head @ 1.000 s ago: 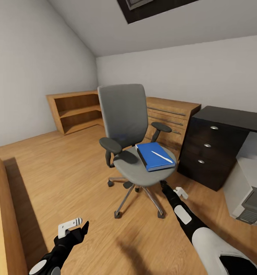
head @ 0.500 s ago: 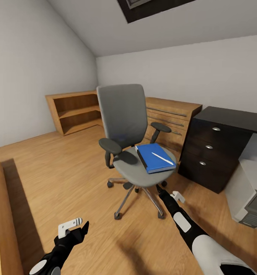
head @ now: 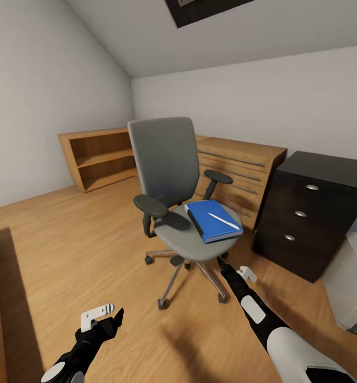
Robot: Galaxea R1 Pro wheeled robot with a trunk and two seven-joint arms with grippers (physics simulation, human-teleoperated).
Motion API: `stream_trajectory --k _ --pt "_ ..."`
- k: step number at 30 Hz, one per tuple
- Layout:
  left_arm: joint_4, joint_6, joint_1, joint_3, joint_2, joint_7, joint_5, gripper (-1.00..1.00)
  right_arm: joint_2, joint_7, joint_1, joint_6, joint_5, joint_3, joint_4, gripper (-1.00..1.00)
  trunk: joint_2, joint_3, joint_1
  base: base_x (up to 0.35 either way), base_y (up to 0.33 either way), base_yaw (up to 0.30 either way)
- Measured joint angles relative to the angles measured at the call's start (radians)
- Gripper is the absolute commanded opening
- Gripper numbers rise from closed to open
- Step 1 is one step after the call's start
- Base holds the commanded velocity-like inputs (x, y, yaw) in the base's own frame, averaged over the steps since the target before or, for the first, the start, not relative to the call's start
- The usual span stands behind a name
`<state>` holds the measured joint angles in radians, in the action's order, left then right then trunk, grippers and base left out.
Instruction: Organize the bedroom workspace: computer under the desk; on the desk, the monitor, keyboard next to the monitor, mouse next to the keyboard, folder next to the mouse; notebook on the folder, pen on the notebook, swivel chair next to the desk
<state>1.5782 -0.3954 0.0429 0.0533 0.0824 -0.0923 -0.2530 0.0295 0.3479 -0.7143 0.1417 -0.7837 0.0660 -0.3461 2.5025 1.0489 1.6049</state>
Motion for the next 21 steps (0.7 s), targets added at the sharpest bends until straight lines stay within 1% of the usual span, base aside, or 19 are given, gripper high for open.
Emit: stream_trajectory --k 4,10,17,21 --pt "0.0 0.0 0.0 0.0 0.0 0.0 0.0 1.0 0.0 0.0 0.0 0.0 -0.001 0.001 -0.001 1.0 0.0 0.0 0.0 0.217 0.0 0.0" --pt "0.0 0.0 0.0 0.0 0.0 0.001 0.0 1.0 0.0 0.001 0.0 0.0 -0.001 0.0 -0.002 1.0 0.0 0.0 0.001 0.034 0.0 0.0" --pt "0.0 0.0 0.0 0.0 0.0 0.001 0.0 1.0 -0.001 0.001 0.0 -0.001 -0.001 0.001 -0.003 1.0 0.0 0.0 0.001 0.0 0.0 0.0" --pt "0.0 0.0 0.0 0.0 0.0 0.0 0.0 1.0 -0.001 0.001 0.0 -0.001 -0.002 0.001 -0.001 1.0 0.0 0.0 0.001 -0.227 0.0 0.0"
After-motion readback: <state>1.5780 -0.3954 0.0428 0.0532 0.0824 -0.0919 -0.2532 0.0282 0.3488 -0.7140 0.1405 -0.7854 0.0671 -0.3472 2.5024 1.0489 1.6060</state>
